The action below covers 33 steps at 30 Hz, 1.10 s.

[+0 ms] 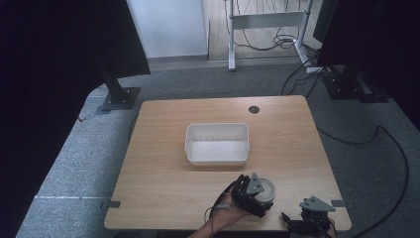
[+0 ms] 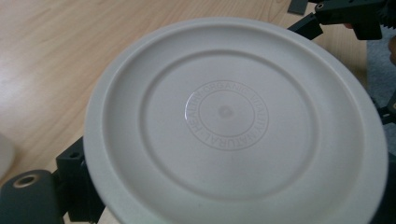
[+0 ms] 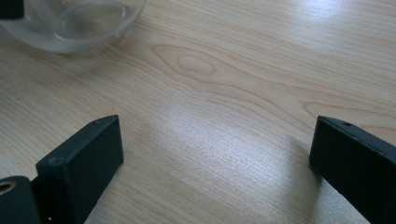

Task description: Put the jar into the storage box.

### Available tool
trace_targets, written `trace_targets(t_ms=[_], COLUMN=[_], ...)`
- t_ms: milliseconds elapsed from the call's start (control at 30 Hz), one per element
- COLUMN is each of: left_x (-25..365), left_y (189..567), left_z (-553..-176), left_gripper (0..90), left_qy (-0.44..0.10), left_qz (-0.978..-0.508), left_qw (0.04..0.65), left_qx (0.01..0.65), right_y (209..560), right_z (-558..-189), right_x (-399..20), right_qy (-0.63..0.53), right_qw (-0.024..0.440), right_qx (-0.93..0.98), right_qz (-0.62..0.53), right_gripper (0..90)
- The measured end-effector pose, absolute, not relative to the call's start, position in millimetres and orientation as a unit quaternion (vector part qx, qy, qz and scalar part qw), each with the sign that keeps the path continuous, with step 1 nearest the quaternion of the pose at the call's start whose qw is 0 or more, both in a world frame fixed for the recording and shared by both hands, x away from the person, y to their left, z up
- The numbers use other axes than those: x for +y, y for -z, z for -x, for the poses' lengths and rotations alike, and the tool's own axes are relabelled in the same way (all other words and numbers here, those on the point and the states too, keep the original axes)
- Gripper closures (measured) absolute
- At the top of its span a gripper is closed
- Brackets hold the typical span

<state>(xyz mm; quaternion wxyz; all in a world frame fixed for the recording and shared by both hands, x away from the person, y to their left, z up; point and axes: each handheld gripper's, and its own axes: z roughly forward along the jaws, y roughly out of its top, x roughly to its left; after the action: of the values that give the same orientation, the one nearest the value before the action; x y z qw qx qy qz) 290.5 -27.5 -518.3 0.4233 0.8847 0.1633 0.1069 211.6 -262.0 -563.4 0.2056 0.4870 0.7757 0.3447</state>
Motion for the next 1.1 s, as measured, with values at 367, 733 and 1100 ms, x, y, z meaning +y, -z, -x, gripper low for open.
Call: trace_targets(t_ms=[367, 733, 1100], left_x=[-10.6, 8.4, 28.3], left_y=[508.0, 496.4, 487.5], left_z=[-297.0, -308.5, -323.0], left_gripper=[9.7, 9.7, 9.7], left_qy=[-0.110, -0.125, -0.139], left_qz=[-0.888, -0.885, -0.882], left_qw=[0.418, 0.415, 0.410], left_qx=[0.158, 0.168, 0.187], right_y=[563.4, 563.3, 563.4], right_z=[-211.6, -211.6, -211.7], right_x=[-262.0, -261.9, -261.9], right_qy=[-0.345, -0.344, -0.345], right_qw=[0.206, 0.206, 0.206], right_qx=[0.776, 0.776, 0.776], right_qz=[-0.487, -0.487, -0.487], right_gripper=[2.4, 2.3, 2.3])
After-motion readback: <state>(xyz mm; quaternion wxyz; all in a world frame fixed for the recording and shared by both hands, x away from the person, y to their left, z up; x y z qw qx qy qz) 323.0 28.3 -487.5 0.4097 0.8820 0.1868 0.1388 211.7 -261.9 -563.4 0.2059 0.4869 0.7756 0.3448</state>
